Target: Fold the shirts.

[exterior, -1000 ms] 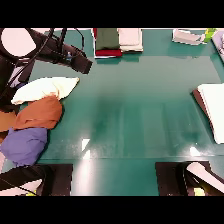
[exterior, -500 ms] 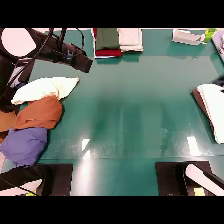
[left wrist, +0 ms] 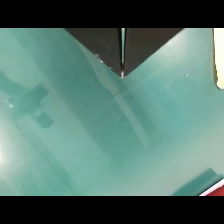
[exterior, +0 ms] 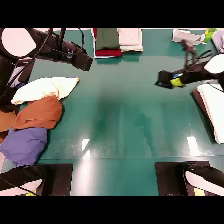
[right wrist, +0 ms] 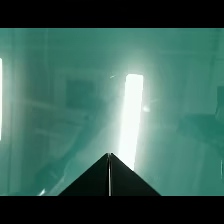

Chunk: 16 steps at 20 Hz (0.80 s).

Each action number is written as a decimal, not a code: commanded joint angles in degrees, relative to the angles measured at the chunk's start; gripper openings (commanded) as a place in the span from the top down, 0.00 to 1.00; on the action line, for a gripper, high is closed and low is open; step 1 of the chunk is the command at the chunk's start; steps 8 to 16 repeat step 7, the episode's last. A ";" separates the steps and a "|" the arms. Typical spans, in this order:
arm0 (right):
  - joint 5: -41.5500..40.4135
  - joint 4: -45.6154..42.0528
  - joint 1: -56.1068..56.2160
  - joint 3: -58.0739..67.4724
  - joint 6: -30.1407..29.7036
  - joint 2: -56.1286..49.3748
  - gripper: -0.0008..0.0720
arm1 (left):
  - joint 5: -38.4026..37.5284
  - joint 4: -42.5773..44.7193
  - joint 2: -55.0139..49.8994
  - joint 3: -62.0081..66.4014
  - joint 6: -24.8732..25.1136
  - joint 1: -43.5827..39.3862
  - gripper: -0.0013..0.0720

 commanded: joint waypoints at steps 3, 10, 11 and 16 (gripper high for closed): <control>-0.55 0.28 6.51 0.04 0.02 -1.88 0.96 | 0.02 0.07 0.02 0.00 0.00 -0.02 0.94; 0.17 0.33 6.51 0.04 0.02 -1.88 0.96 | 0.02 0.07 0.02 0.00 -0.02 -0.02 0.94; 0.17 0.33 6.51 0.04 0.02 -1.88 0.96 | 0.02 0.07 0.02 0.00 -0.02 -0.02 0.94; 0.17 0.33 6.51 0.04 0.02 -1.88 0.96 | 0.02 0.07 0.02 0.00 -0.02 -0.02 0.94</control>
